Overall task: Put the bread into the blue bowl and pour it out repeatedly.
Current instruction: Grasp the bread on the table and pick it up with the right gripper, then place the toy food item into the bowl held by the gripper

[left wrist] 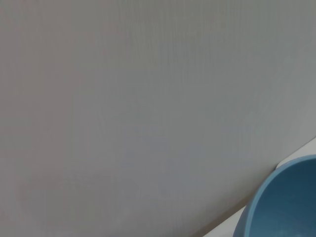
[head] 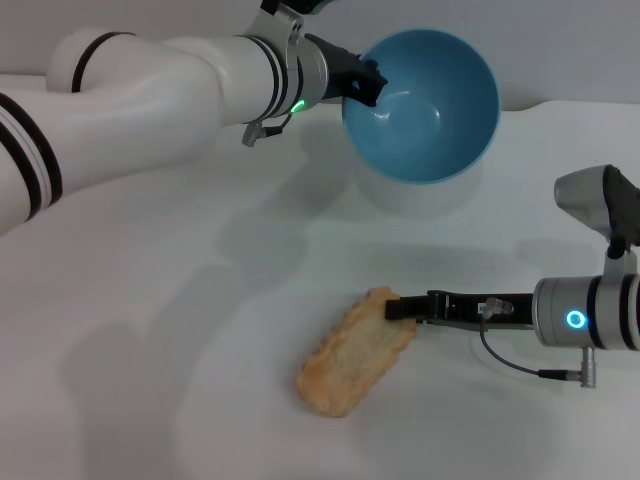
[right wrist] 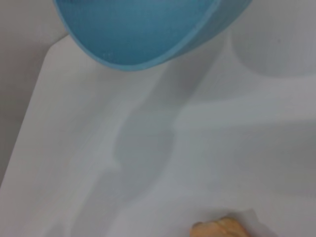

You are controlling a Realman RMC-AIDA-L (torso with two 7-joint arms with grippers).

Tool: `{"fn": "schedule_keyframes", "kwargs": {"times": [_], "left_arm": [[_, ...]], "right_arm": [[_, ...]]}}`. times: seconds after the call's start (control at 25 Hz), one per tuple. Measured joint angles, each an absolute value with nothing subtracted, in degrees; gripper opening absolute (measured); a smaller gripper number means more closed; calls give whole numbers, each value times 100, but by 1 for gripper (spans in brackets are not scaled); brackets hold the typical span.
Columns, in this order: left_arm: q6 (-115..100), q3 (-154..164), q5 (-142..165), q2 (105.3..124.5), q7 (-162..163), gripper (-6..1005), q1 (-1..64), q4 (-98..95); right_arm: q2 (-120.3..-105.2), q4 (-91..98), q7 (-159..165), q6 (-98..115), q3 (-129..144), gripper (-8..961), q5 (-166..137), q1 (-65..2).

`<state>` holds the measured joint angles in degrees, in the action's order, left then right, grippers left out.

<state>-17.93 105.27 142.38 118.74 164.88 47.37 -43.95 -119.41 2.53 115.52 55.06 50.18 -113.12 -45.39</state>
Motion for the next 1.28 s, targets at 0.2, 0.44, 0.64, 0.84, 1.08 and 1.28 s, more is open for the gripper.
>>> {"fn": "schedule_keyframes", "kwargs": {"times": [0.2, 0.44, 0.64, 0.84, 1.08, 1.28], "left_arm": [[-1793, 10528, 14238, 11873, 16488, -2, 4729, -4394], [-1793, 10527, 14238, 11860, 16488, -2, 4728, -4394], [-1793, 10526, 14238, 11849, 16488, -2, 4728, -4390], [-1830, 10495, 14263, 11830, 16487, -2, 4752, -4346], [-2492, 10458, 14279, 11801, 16444, -1, 5073, -4057], [-3317, 10506, 14241, 11844, 16426, -1, 5245, -4129]], "right_arm": [[-11948, 364, 11454, 5549, 5053, 323, -11315, -4473], [-11936, 723, 11107, 5989, 5010, 296, -11252, -4329], [-11900, 1360, 11135, 6526, 5009, 274, -11248, -4057], [-11807, 2640, 11354, 7507, 5005, 239, -11245, -3577], [-11761, 4430, 11708, 8530, 4005, 186, -11298, -3034], [-11726, 5239, 11842, 8940, 3213, 127, -11364, -2970]]}}
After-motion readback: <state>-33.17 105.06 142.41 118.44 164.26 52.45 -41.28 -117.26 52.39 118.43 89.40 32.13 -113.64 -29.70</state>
